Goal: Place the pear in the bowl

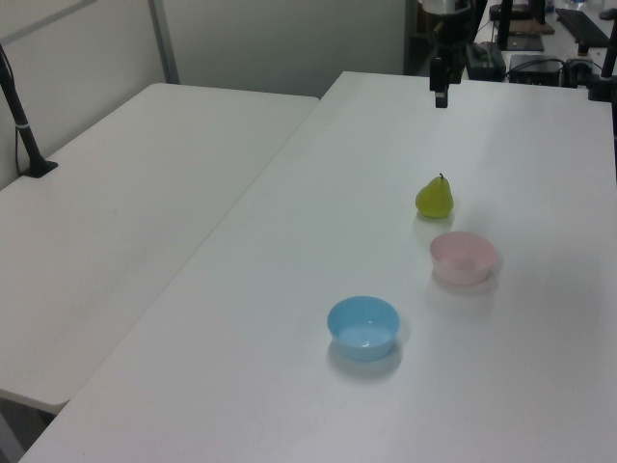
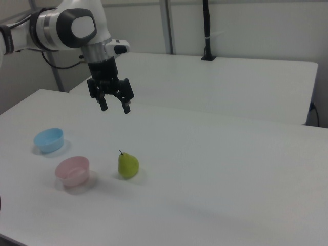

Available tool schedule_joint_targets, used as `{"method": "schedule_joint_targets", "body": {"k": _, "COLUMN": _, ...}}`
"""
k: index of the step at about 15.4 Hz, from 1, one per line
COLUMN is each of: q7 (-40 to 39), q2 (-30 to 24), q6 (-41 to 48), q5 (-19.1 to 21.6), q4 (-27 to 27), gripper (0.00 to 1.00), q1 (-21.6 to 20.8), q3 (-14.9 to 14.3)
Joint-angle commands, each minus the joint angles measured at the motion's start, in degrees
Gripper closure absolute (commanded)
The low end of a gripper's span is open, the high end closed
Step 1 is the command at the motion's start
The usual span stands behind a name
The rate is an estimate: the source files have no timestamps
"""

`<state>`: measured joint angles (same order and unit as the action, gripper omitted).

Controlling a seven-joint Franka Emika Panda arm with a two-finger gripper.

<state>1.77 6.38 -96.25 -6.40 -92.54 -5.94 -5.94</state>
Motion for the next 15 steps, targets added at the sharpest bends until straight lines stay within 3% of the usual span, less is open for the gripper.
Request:
{"method": "schedule_joint_targets", "body": {"k": 1, "q7": 1.0, "q2": -2.9, "q6": 0.6, "q5": 1.2, "q4": -1.6, "gripper": 0.0, "q1": 1.0, "q3": -0.1}}
{"method": "schedule_joint_targets", "body": {"k": 5, "q7": 0.6, "q2": -3.0, "q6": 0.7, "q5": 3.7, "q4": -1.6, "gripper": 0.0, "q1": 1.0, "q3": -0.1}}
{"method": "schedule_joint_targets", "body": {"k": 15, "q7": -3.2, "q2": -0.9, "q6": -0.2, "q5": 3.5, "q4": -3.5, "gripper": 0.0, "q1": -0.2, "q3": -1.3}}
